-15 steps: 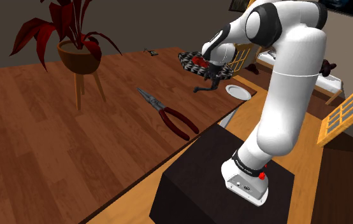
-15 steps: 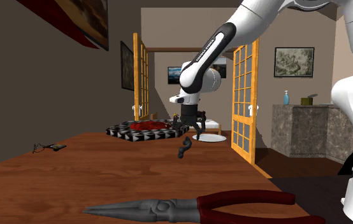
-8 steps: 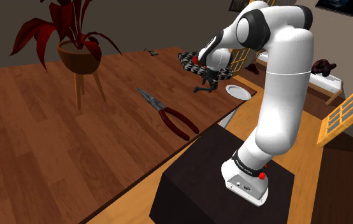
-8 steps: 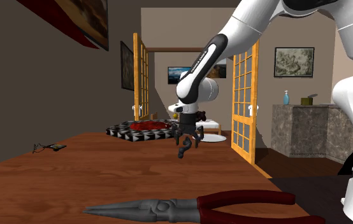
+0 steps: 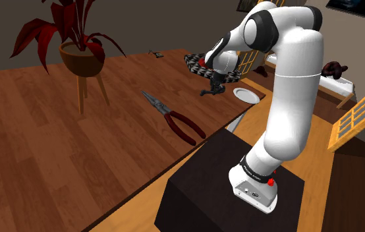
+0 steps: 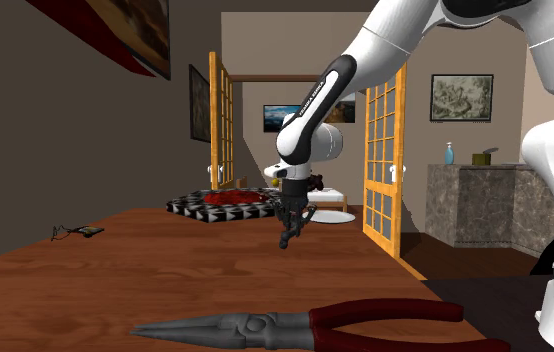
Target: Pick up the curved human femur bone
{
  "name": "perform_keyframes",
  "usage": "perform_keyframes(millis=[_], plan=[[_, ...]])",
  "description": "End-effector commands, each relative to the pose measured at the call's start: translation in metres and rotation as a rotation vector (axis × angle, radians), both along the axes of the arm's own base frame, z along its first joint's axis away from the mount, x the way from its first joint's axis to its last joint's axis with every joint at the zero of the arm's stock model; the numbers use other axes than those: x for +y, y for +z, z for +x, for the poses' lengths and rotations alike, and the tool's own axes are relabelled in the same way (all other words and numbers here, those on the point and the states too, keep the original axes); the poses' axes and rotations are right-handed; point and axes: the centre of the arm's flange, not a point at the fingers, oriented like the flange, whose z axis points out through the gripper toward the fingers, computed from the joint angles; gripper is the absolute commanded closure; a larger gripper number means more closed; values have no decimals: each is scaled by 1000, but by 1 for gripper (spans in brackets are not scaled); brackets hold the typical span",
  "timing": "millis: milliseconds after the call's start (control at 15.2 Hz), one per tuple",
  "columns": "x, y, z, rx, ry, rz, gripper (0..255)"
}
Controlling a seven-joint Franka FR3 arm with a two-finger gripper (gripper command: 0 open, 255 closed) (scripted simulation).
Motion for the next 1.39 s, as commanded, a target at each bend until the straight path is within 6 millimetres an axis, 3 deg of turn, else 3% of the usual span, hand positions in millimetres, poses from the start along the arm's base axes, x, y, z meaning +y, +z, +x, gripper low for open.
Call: perform_keyframes(millis=[0,198,1188,1320], plan=[[0,0,0,0,0,0,255],[0,0,1,0,0,0,255],[0,79,1,0,0,0,255],[0,80,1,0,0,0,255]])
